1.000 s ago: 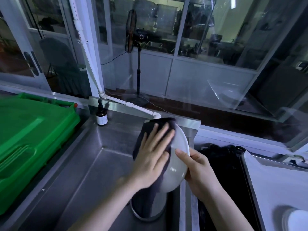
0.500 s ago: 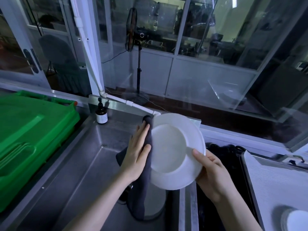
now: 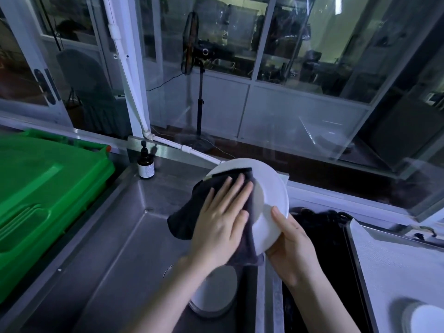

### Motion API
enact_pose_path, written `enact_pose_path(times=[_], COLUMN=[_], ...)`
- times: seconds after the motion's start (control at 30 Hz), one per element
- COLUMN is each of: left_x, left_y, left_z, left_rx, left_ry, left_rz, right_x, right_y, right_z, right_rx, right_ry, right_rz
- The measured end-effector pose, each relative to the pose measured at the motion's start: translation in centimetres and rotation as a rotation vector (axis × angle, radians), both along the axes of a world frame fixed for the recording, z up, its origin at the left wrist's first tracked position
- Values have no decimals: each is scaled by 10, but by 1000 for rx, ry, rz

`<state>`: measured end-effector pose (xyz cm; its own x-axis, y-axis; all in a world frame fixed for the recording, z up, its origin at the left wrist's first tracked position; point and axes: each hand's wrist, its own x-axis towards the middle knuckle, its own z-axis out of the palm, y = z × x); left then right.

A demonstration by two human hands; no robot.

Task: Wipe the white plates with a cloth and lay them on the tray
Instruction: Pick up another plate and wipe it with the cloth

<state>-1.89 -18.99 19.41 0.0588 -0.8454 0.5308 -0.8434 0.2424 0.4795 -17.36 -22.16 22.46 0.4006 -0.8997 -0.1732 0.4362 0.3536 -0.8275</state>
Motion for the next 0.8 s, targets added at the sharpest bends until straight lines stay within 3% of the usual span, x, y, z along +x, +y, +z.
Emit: enact_pose_path(times=[0.13, 0.33, 0.57, 0.8], left_x=[12, -7, 30, 3], left_y=[5, 9, -25, -14], left_z=[1, -7, 6, 15], left_rx=[33, 21, 119, -9], left_ry=[37, -171, -19, -298], left_rz=[6, -117, -27, -305], right_x=[-9, -1, -1, 0], right_y=[-8, -2, 10, 5], right_z=[9, -2, -8, -5], right_rx=[-13, 22, 5, -31], right_ry=[-6, 8, 81, 117], right_rz=[-54, -16, 29, 108])
